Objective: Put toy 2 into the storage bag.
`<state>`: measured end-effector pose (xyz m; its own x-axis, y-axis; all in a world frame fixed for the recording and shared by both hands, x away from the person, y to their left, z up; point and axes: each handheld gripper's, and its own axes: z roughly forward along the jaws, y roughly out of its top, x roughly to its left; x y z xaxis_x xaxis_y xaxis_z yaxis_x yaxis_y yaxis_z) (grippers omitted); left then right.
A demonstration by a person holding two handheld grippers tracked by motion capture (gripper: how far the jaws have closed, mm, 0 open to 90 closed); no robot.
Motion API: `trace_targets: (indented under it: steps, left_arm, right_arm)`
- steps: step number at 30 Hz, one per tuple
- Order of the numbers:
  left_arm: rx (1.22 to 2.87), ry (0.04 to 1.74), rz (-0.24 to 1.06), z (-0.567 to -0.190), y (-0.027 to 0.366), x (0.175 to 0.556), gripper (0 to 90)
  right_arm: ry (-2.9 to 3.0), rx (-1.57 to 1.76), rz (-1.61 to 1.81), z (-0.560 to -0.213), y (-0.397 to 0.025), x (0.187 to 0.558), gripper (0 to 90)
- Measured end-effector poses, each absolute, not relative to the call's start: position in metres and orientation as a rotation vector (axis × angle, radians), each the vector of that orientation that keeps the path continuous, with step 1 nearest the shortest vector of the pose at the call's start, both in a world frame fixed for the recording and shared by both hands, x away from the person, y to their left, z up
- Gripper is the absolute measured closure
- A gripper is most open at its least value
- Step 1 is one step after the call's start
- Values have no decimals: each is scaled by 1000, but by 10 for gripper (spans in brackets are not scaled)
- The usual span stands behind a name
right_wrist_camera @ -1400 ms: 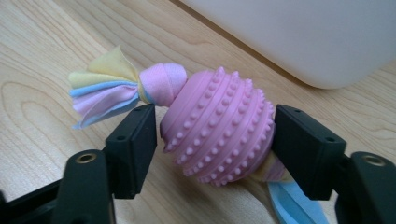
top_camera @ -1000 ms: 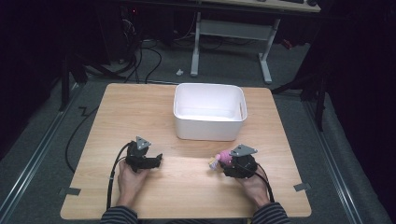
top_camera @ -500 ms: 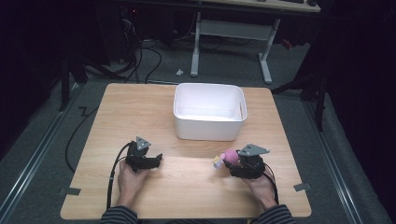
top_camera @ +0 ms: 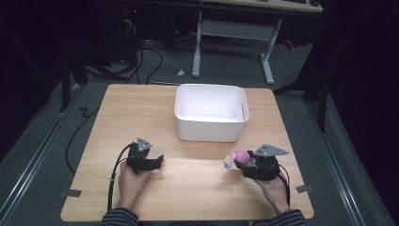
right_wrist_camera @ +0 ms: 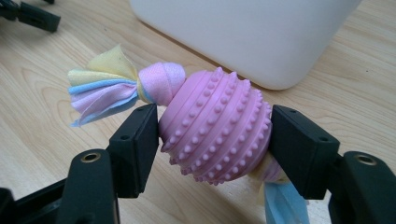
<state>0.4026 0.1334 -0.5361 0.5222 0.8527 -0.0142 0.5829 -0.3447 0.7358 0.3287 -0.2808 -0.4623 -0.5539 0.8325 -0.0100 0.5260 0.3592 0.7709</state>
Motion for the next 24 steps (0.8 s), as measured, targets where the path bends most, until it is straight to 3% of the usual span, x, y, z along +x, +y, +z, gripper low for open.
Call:
trace_targets:
  steps: [24]
  left_arm:
    - [2063, 1164, 490, -536, 134, 403, 208]
  right_arm:
    - [2176, 1153, 1152, -396, -310, 335, 348]
